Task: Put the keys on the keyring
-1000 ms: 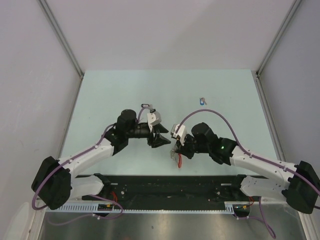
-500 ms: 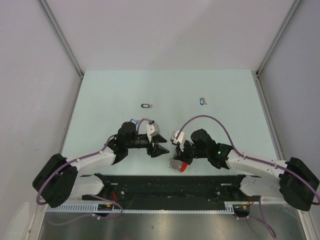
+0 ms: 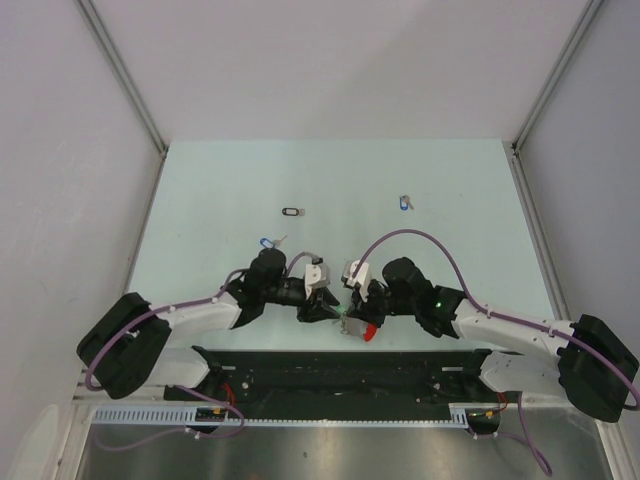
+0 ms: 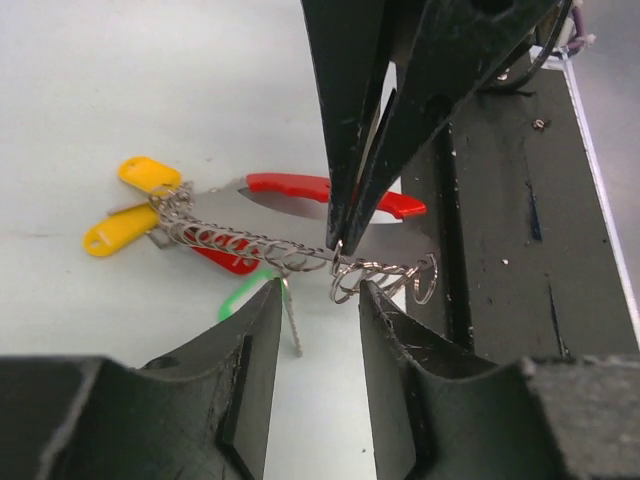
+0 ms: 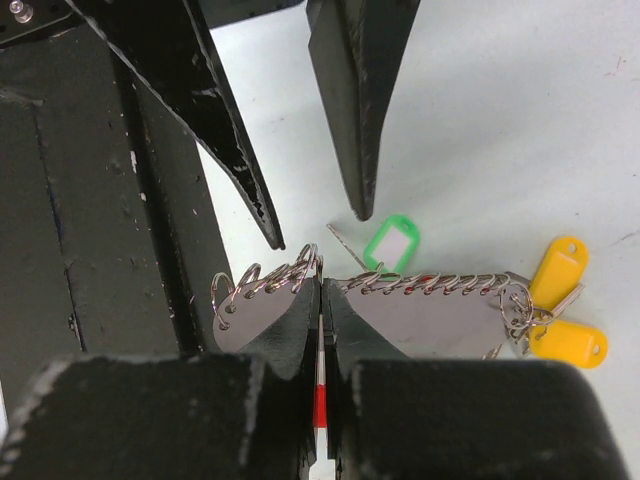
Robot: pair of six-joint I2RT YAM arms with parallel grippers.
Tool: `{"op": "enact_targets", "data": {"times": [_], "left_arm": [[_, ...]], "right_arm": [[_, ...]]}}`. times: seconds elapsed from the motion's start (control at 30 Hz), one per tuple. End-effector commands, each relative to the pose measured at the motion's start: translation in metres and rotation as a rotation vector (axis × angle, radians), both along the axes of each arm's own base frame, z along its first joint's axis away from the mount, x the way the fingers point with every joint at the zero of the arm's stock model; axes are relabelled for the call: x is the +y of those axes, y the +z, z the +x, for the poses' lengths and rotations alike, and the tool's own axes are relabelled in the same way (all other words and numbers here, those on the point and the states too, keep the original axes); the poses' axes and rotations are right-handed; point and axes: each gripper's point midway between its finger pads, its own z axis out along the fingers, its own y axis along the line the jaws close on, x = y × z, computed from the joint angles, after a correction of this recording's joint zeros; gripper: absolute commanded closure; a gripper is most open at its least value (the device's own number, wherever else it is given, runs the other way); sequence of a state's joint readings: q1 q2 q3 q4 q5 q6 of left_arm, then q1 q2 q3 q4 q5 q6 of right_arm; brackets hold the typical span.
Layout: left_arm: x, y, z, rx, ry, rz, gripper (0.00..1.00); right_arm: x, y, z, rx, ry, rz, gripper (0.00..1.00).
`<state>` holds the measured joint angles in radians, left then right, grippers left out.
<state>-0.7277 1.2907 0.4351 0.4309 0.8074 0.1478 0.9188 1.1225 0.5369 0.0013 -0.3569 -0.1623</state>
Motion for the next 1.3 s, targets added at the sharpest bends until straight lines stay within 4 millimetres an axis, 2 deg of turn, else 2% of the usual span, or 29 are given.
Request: {"op": "enact_targets", "data": {"times": [0.0, 0.3, 0.47, 0.63, 0.83, 0.93, 0.97, 1.13, 1.2, 1.27], "left_arm": [[-0.011, 0.011, -0.002, -0.045, -0.080, -0.030, 0.60], [-0.018, 0.014, 0.000, -0.042, -0.097, -0.032, 0.64], [-0.022, 0.011, -0.002, -0.029, -0.122, -0.017, 0.70], [-0.022, 0.001, -0.005, -0.002, -0.136, 0.020, 0.81], [-0.023, -0.002, -0.007, 0.007, -0.154, 0.034, 0.81], [-0.023, -0.002, -0.007, 0.005, -0.156, 0.035, 0.99], [-0.023, -0.001, -0.008, 0.004, -0.158, 0.032, 1.00], [-0.021, 0.001, -0.004, -0.016, -0.097, 0.008, 1.00], [-0.021, 0.005, 0.007, -0.049, -0.038, -0.007, 1.00], [-0.019, 0.004, 0.017, -0.045, 0.027, -0.010, 1.00]], "right_arm": [[0.008, 0.012, 0.006, -0.050, 0.018, 0.045, 1.00], [0.009, 0.011, 0.005, -0.045, 0.029, 0.050, 1.00], [0.009, 0.011, 0.005, -0.045, 0.025, 0.049, 1.00], [0.009, 0.012, 0.005, -0.046, 0.025, 0.050, 1.00], [0.008, 0.013, 0.005, -0.047, 0.025, 0.053, 1.00], [0.008, 0.015, 0.006, -0.042, 0.012, 0.060, 1.00], [0.008, 0.015, 0.006, -0.039, 0.009, 0.061, 1.00], [0.003, 0.019, 0.015, -0.025, -0.051, 0.086, 0.91], [0.000, 0.024, 0.022, -0.018, -0.087, 0.117, 0.87], [-0.003, 0.026, 0.025, 0.008, -0.117, 0.146, 0.79]]}}
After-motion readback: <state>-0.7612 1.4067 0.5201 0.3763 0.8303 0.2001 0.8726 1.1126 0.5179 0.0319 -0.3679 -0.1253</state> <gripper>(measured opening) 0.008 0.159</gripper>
